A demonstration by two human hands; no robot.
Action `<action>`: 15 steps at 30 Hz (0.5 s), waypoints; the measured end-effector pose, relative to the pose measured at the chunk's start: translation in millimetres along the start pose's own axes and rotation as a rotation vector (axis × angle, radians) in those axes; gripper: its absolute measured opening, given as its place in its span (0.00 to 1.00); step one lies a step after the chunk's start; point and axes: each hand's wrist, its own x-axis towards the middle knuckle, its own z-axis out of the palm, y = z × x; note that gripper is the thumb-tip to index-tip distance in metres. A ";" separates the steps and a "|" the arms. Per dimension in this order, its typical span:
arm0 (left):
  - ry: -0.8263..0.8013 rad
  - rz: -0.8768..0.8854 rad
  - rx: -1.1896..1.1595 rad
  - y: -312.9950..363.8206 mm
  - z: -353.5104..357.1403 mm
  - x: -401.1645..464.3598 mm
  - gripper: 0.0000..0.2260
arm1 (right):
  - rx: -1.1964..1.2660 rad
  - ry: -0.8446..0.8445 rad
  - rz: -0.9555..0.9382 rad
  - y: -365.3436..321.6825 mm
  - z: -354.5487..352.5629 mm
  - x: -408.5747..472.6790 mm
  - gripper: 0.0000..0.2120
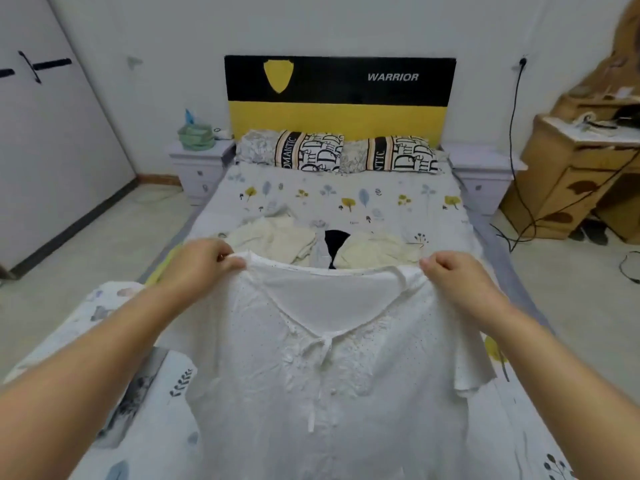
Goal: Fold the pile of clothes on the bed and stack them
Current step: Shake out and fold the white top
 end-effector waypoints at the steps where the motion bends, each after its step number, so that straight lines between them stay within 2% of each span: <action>1: -0.005 -0.023 0.024 -10.4 19.7 0.5 0.16 | -0.016 -0.025 0.029 14.0 15.3 2.1 0.18; 4: -0.020 -0.064 0.093 -34.4 74.1 -1.1 0.15 | -0.029 -0.111 0.123 53.9 58.4 4.9 0.16; 7: -0.080 -0.095 0.111 -57.7 116.8 1.2 0.15 | -0.023 -0.233 0.209 85.8 95.4 8.9 0.08; 10: -0.144 -0.110 0.143 -78.1 149.2 12.1 0.14 | -0.137 -0.338 0.263 114.1 128.7 18.6 0.06; 12: -0.150 -0.120 0.159 -88.2 167.2 23.2 0.11 | -0.207 -0.322 0.284 127.6 148.0 29.9 0.03; 15: -0.159 -0.134 0.164 -99.9 190.0 43.0 0.06 | -0.239 -0.239 0.306 144.7 169.4 52.0 0.08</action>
